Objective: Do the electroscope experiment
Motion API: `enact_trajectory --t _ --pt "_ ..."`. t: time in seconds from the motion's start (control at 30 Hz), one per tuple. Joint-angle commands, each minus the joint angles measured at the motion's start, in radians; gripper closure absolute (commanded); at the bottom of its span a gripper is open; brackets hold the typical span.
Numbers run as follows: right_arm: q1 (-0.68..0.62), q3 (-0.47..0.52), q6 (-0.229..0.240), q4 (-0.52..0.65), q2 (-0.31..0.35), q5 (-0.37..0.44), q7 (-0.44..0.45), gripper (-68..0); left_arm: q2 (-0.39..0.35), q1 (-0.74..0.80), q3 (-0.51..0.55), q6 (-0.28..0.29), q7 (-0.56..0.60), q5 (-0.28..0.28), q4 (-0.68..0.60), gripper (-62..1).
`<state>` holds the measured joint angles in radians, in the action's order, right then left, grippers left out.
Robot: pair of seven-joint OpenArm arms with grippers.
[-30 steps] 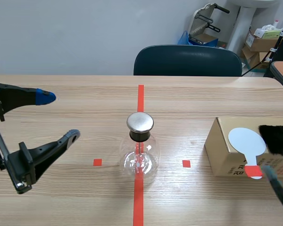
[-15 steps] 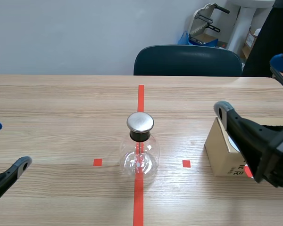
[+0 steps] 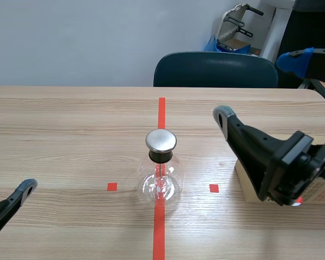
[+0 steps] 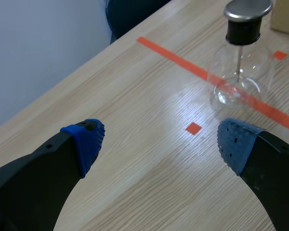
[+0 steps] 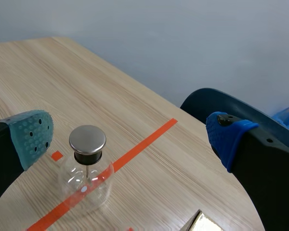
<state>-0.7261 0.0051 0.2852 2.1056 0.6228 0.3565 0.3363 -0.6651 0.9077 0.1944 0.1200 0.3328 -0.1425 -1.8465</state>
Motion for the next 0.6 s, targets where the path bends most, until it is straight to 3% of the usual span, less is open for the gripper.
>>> enact_trajectory --t 0.0,0.23,0.4,0.57 --pt "0.000 0.012 0.000 0.009 -0.003 0.011 0.001 -67.9 0.002 0.016 0.008 -0.002 0.010 -0.011 -0.020 -50.6" --pt "0.000 0.012 0.000 0.009 -0.003 0.011 0.002 -67.9 0.002 0.051 0.008 0.000 0.043 -0.026 -0.082 -50.6" --pt "0.000 0.012 0.000 0.009 -0.003 0.011 0.003 -67.9 0.002 0.051 0.008 0.052 0.044 -0.051 -0.108 -50.6" --pt "0.000 0.012 0.000 0.009 -0.003 0.011 0.003 -67.9 -0.010 0.041 0.008 0.051 0.068 -0.055 -0.136 -50.6"
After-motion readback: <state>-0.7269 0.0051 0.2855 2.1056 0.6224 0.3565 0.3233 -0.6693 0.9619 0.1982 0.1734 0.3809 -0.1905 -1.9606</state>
